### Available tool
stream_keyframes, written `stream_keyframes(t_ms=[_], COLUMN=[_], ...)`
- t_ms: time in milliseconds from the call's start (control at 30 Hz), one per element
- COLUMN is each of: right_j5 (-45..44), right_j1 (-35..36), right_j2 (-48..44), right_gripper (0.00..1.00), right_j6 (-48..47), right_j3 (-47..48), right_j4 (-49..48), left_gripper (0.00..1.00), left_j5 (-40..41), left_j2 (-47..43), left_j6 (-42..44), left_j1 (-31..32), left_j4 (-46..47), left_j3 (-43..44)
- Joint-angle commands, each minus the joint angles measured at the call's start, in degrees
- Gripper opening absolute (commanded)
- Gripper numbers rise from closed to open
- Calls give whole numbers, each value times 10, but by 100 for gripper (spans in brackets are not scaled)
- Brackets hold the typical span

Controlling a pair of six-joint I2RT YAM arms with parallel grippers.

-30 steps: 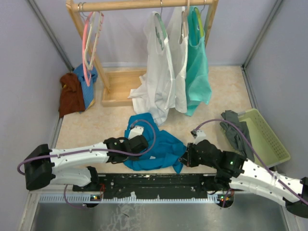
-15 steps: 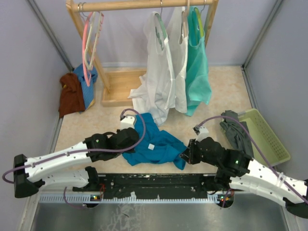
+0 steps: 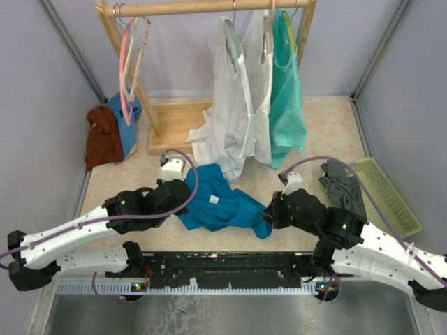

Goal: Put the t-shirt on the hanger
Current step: Pick up the T-shirt from the center of the board.

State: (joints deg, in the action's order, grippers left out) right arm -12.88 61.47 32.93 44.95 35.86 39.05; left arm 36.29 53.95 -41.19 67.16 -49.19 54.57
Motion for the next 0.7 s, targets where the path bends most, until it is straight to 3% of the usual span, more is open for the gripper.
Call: stream_keyframes(t_ms=[0,100,233,333,433,667], right_j5=[-48,-46,-28,-17,-12,3], right_j1=[3,3,3,3,2,3], right_j2=[64,102,119,100,71,7], right_gripper=[0,0,0,0,0,0], right_j6=[-59,-71,-58,-39,-22,22], right_j3=[95,101,67,19,-19,-100], right_j4=[-29,-56,-85,-99,-94,-83], left_gripper=[5,25,43,44,36,44], left_j5=[47,44,15,-11,-39,-84], left_j2=[2,4,15,17,26,94], left_j6=[28,36,20,8,3,-12], left_j1=[0,-2,-8,-11,-19,-21], left_j4=[-7,18,39,76,110,144], left_j3=[49,36,-13,-73,-122,-130])
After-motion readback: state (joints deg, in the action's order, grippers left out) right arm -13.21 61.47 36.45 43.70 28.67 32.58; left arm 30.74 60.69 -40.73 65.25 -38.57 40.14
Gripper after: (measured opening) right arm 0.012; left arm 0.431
